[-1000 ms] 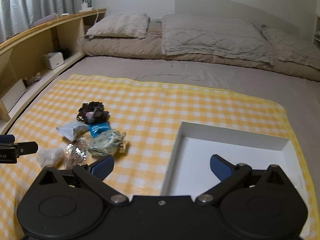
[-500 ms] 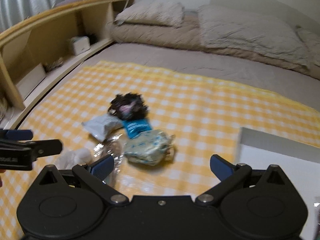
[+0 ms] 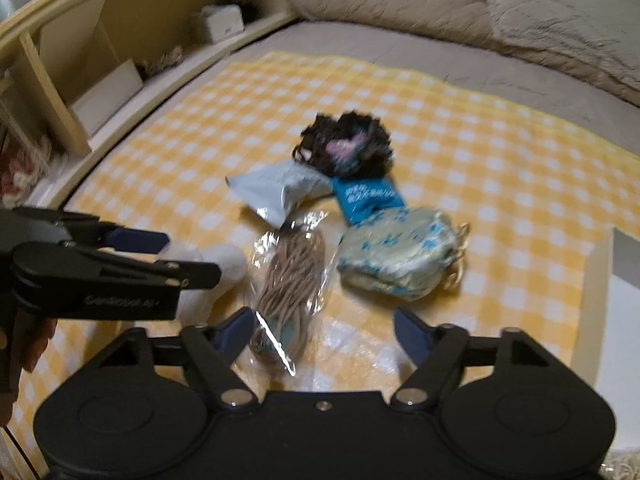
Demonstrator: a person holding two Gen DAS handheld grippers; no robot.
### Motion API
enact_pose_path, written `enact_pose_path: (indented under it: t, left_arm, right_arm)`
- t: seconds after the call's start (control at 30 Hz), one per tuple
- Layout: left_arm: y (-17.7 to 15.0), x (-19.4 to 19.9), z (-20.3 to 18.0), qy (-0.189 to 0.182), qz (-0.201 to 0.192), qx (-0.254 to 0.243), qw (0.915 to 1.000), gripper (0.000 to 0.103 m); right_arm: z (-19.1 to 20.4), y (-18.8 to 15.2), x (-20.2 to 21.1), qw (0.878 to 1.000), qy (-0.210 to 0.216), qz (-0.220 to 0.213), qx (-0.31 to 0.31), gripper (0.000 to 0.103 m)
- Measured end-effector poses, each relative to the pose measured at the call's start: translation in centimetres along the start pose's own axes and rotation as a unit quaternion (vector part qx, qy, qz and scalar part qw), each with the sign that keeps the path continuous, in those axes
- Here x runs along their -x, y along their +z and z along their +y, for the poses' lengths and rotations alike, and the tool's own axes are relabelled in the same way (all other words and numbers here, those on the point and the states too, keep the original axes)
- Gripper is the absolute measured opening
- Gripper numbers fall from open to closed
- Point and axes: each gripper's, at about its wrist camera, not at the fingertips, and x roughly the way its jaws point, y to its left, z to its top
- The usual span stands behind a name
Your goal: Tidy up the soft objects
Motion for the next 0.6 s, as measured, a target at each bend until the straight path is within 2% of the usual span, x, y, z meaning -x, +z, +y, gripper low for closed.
enact_pose_path:
  t: [0.13, 0.23, 0.3, 0.33, 0.43, 0.5, 0.6]
  left_arm:
    - [-0.3, -0.7, -0.7, -0.005, 0.019, -0.016, 0.9997, 0.050]
    - [-0.5, -0.8, -1.0, -0.002, 0.024, -0.028, 0.9993, 0.049]
    - [-0.5, -0.7, -1.0, -0.003, 0.027, -0.027, 0.9993, 0.049]
    - [-0.5, -0.7, -0.9, -0.003, 0.029, -0.027, 0.9992, 0.049]
    - [-0.6, -0.5, -0.9, 0.001, 0.032, -0.025, 0.9992, 0.049]
    - [-0.8, -0.1, -0.7, 0.006, 0.032, -0.023, 0.9992, 0.054]
    - [-1.2, 0.6, -0.2, 0.006, 0.037, -0.013, 0.9992, 0.066]
  right_arm:
    - [0.0, -0.4, -1.7, 1.000, 0.013, 0.026, 0.002, 0.056]
    - [0.0, -1.1, -2.4, 0.999, 0.020, 0.041, 0.014, 0.040]
    - [0.1, -1.6, -2.6, 0.998, 0.023, 0.059, 0.029, 0.026]
    - [0.2, -1.9, -2.5, 0.997, 0.024, 0.065, 0.039, 0.024]
    - [0.5, -3.0, -1.6, 0.994, 0.023, 0.073, 0.077, 0.011]
    - [0.3, -3.6, -1.0, 0.993, 0.023, 0.082, 0.083, 0.007]
    - [-0.3, -3.9, 0.0, 0.994, 0.023, 0.081, 0.074, 0.008]
